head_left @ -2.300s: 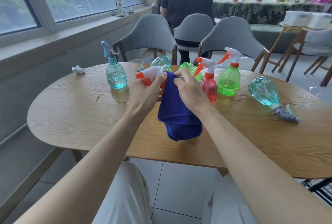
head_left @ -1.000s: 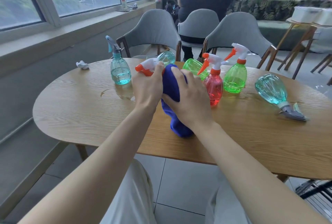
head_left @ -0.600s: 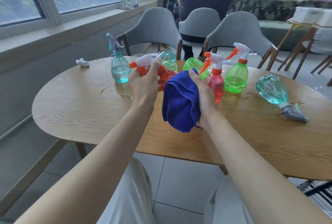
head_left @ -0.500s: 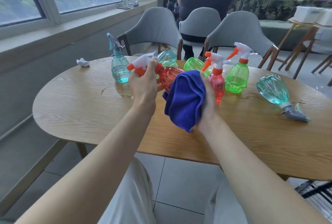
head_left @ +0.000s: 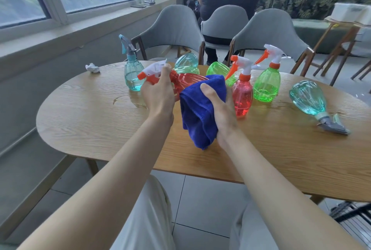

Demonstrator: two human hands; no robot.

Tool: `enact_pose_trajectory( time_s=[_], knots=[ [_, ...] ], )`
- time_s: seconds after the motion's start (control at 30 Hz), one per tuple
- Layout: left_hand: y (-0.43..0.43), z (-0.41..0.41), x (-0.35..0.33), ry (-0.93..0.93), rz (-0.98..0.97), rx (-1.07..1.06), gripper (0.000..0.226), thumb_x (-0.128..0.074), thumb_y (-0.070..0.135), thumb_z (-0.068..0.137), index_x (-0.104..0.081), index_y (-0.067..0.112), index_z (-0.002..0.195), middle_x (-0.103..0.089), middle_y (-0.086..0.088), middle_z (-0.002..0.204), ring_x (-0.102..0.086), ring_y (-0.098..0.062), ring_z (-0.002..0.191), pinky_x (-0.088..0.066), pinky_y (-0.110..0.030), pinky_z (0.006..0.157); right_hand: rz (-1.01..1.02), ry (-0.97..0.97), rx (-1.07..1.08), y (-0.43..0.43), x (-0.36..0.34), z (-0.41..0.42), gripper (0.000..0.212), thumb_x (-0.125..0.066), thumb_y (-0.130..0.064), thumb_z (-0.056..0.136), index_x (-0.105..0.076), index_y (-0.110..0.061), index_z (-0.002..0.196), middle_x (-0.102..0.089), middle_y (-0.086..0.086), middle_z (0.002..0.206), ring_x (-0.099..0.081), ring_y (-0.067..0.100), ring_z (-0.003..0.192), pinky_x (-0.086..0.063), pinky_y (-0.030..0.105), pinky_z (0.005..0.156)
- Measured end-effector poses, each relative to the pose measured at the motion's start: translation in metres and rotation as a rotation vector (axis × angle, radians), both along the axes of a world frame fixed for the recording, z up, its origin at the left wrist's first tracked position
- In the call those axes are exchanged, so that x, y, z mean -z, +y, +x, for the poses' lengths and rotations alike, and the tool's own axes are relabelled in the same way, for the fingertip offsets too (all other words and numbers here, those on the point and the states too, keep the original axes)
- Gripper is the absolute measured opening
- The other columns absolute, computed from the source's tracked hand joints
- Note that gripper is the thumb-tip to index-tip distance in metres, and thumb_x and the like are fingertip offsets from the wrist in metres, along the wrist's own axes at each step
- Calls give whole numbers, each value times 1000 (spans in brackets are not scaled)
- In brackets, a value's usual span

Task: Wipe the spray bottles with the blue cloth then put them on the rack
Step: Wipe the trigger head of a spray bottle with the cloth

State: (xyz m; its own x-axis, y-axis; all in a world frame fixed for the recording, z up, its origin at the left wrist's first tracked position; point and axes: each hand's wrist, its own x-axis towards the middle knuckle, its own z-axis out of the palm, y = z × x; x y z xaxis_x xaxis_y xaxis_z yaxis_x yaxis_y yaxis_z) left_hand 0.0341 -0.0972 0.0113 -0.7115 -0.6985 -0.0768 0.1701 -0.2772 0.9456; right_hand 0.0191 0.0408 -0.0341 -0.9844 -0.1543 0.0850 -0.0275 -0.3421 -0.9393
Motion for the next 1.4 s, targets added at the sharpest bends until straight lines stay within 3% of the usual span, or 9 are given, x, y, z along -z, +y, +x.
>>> enact_pose_trajectory(
  time_s=[0.1, 0.3, 0.4, 0.53, 0.67, 0.87, 0.97, 1.13, 1.4],
  knots=[
    [3, 2, -1, 75, -67, 41, 18, -77, 33, 96, -71, 17, 93, -78, -8, 89, -79, -25, 82, -68, -42, 72, -150, -192, -97, 1, 2, -3, 62, -75, -62, 86, -71, -16, 128, -72, 17, 128, -67, 40, 124, -47, 61, 113],
    [8, -5, 6, 118, -4, 108, 41, -81, 43, 94, -71, 15, 123, -80, -7, 111, -80, -19, 87, -61, -25, 64, -269, -189, -108, -4, 5, -1, 86, -80, -56, 82, -55, -2, 143, -58, 32, 143, -54, 54, 134, -41, 66, 115],
    [8, -14, 9, 7, 40, 161, 47, -70, 55, 99, -65, 18, 128, -78, -5, 115, -79, -21, 98, -65, -31, 73, -175, -115, 61, -6, -2, 1, 64, -84, -39, 78, -63, -16, 134, -70, 15, 115, -72, 37, 103, -58, 56, 95],
    [5, -18, 2, -223, -8, 267, 29, -56, 52, 106, -55, 28, 122, -68, 0, 113, -71, -24, 100, -64, -42, 92, -37, 78, 113, -3, -1, 1, 50, -86, -26, 77, -67, -39, 121, -67, 9, 114, -71, 39, 91, -61, 68, 75],
    [-4, -22, 3, -263, 17, 252, 63, -70, 53, 89, -56, 25, 145, -73, -3, 127, -74, -26, 107, -61, -34, 67, 165, 276, 82, -7, 5, -3, 67, -88, -26, 72, -58, -39, 130, -66, -1, 126, -68, 39, 110, -59, 64, 88],
    [-4, -18, 9, -235, 14, 201, 21, -59, 35, 96, -63, 15, 94, -67, -5, 90, -63, -23, 79, -49, -33, 66, 248, 305, 70, -7, 4, 2, 51, -85, -36, 81, -65, -29, 127, -70, -2, 123, -69, 23, 112, -56, 53, 102],
    [0, -16, 9, -94, -23, 175, 13, -57, 29, 97, -57, 17, 96, -56, -1, 80, -55, -19, 70, -47, -34, 64, 153, 99, 25, -6, -2, -2, 45, -82, -49, 82, -72, -21, 116, -73, 16, 116, -72, 37, 107, -55, 61, 101],
    [4, -13, 4, 74, -156, 177, 9, -59, 22, 99, -64, 16, 105, -65, 13, 82, -60, -8, 70, -53, -30, 69, -103, -254, -253, -4, 3, -2, 80, -71, -67, 87, -67, -1, 132, -69, 27, 131, -64, 48, 124, -46, 64, 113],
    [2, -13, 3, 11, -154, 133, 5, -59, 22, 97, -57, 18, 98, -56, 1, 77, -54, -14, 63, -50, -35, 66, 38, -16, -45, -9, 6, -1, 51, -90, -43, 82, -67, -18, 119, -75, 13, 113, -75, 32, 101, -58, 60, 99]
  ],
)
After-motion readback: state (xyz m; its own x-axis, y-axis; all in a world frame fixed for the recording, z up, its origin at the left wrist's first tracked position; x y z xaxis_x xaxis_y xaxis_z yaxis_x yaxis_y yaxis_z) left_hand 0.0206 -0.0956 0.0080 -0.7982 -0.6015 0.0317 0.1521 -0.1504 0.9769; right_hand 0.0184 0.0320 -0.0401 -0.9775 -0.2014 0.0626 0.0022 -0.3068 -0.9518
